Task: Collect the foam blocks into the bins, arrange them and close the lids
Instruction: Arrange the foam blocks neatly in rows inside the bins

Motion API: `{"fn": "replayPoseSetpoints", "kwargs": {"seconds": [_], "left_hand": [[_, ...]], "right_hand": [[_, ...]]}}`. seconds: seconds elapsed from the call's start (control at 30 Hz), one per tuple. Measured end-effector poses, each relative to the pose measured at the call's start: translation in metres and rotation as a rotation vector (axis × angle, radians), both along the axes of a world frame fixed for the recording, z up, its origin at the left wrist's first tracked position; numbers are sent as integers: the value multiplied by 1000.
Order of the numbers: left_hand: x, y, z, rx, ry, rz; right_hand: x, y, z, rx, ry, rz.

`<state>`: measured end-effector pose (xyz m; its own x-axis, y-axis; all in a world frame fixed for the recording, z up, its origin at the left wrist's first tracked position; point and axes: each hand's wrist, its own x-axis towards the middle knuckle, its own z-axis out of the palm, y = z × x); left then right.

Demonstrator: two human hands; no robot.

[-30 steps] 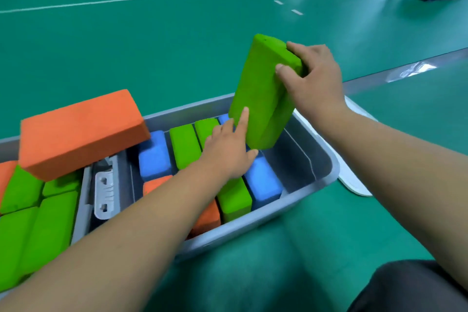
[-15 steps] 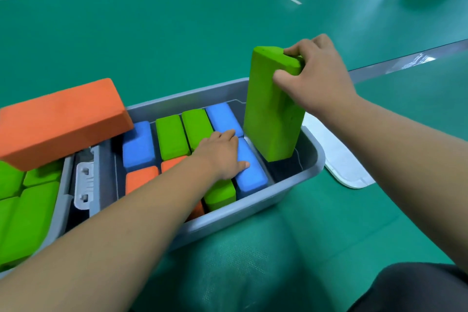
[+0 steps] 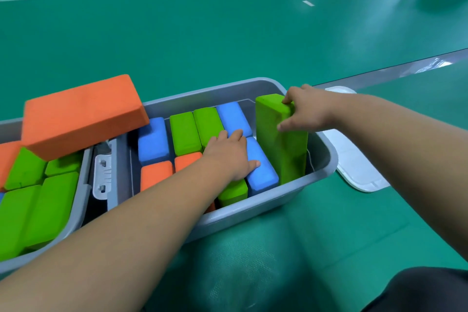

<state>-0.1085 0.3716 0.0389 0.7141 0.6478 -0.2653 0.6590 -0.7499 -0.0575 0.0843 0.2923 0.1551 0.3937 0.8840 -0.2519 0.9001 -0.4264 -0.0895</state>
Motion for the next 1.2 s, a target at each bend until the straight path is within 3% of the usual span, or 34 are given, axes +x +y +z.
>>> {"fn": "replayPoseSetpoints", "kwargs": {"seconds": [0.17, 0.23, 0.37, 0.43, 0.67, 0.8, 1.03, 1.2], "left_hand": [[-3, 1, 1, -15, 7, -7], [-3, 2, 1, -17, 1, -7], [0, 3, -1, -32, 0, 0], [4, 3, -1, -33, 5, -4], [4, 2, 0, -36, 12, -9], [1, 3, 1, -35, 19, -10], [-1, 5, 2, -32, 13, -18], [3, 4, 1, -30, -6, -29]], "right_hand": [[-18, 6, -24, 130, 15, -46], [-16, 7, -27, 88, 19, -84], [-12, -4, -36, -400, -24, 56], [-11, -7, -36, -525, 16, 43], [-13, 5, -45, -357, -85, 32], [-17, 12, -55, -239, -23, -94], [-35, 15, -61, -439, 2, -126], [-40, 15, -57, -513, -86, -36]]}}
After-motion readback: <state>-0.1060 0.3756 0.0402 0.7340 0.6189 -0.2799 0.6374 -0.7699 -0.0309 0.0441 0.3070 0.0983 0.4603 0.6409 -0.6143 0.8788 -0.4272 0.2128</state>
